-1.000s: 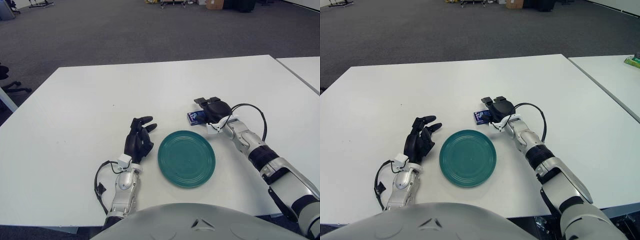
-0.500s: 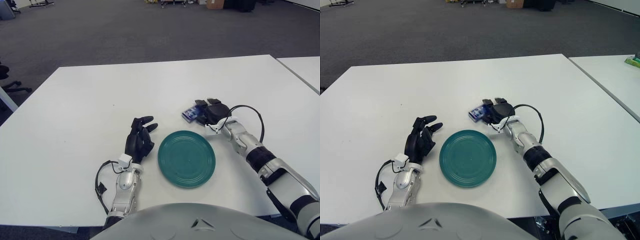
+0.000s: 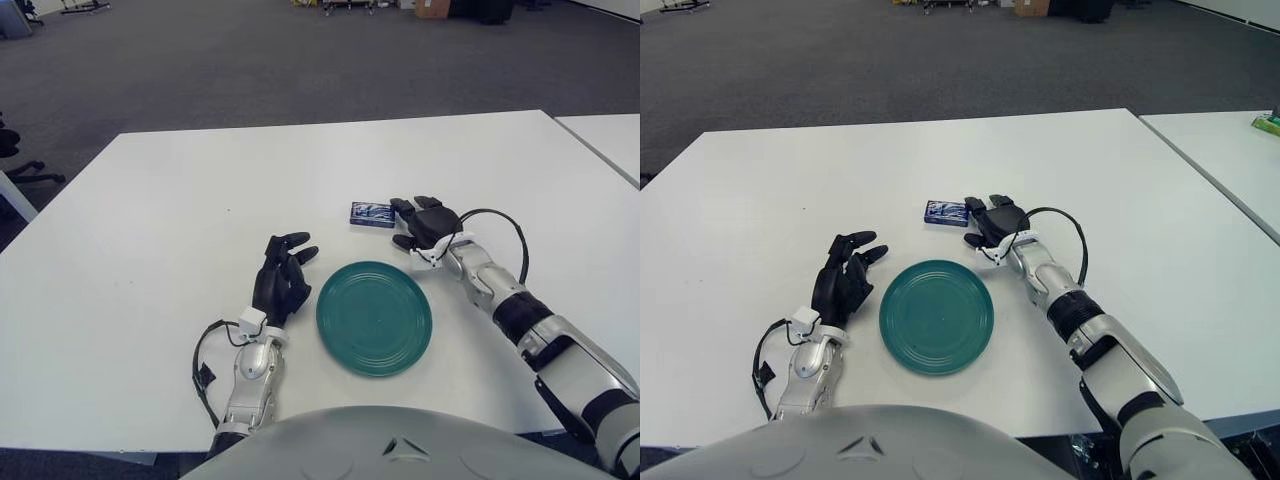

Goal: Put the gum into the plate.

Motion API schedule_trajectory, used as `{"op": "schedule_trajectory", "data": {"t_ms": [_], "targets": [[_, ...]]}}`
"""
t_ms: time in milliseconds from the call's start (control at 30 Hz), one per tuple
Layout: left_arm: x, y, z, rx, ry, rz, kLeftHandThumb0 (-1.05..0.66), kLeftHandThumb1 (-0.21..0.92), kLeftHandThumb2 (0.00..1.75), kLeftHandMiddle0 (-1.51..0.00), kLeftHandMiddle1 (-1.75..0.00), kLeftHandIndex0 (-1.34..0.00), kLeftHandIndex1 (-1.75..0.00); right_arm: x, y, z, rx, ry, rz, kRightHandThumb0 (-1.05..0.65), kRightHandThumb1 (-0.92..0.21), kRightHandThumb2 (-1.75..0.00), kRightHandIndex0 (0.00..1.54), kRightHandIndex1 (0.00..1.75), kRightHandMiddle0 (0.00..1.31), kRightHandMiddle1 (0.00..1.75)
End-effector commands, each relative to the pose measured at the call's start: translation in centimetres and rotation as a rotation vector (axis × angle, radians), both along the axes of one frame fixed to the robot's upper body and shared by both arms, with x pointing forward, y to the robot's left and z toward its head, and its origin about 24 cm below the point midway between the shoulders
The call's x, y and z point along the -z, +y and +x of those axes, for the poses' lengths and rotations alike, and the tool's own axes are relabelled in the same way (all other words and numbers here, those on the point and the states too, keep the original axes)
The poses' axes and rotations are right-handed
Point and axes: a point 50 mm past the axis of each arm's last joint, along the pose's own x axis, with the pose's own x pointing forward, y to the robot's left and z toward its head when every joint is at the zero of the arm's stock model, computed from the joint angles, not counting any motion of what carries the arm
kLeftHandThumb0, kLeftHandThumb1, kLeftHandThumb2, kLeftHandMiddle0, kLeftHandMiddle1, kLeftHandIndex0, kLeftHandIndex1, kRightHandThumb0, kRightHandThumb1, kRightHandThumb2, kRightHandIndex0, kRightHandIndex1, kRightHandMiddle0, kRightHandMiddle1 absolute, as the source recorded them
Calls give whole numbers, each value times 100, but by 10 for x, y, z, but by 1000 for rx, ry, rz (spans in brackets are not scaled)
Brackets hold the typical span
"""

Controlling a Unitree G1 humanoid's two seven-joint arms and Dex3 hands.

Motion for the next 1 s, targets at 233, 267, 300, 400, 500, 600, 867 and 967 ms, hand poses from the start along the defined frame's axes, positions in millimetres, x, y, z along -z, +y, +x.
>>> {"op": "schedule_trajectory", "data": {"t_ms": [233,267,300,400,500,600,867,967], "targets": [[12,-21,-8,-38,88,-115,-92,92,89,-41,-87,-24,-119,67,-19,-84,-116,444,-193,-105,-92,-87,10,1,0,15],[12,-21,-8,-39,88,-120,-92,92,89,-42,-87,-24,-119,66,-19,-83,-124,444,-199,-105,-92,-87,10,1,0,15],[12,-21,-8,-41,87,-126,-91,92,89,-41,-86,-24,-118,64,-20,-80,-134,443,-206,-105,-92,-86,11,1,0,15],[12,-21,-7,-47,85,-136,-91,92,88,-41,-86,-23,-118,61,-19,-74,-153,433,-220,-105,-92,-86,12,1,0,15],[12,-21,-7,-50,84,-139,-90,92,88,-42,-85,-23,-118,55,-18,-65,-163,420,-226,-105,-92,-86,13,1,0,15],[11,-21,-7,-53,85,-144,-90,92,87,-42,-86,-24,-118,42,-13,-49,-172,397,-240,-105,-92,-86,13,1,0,15],[12,-21,-5,-52,89,-142,-92,92,88,-42,-85,-24,-118,27,-9,-30,-158,364,-243,-105,-92,-87,13,1,0,12],[13,-20,-4,-52,90,-144,-92,92,88,-43,-85,-24,-119,22,-5,-16,-125,345,-236,-105,-92,-87,13,1,0,10]]}}
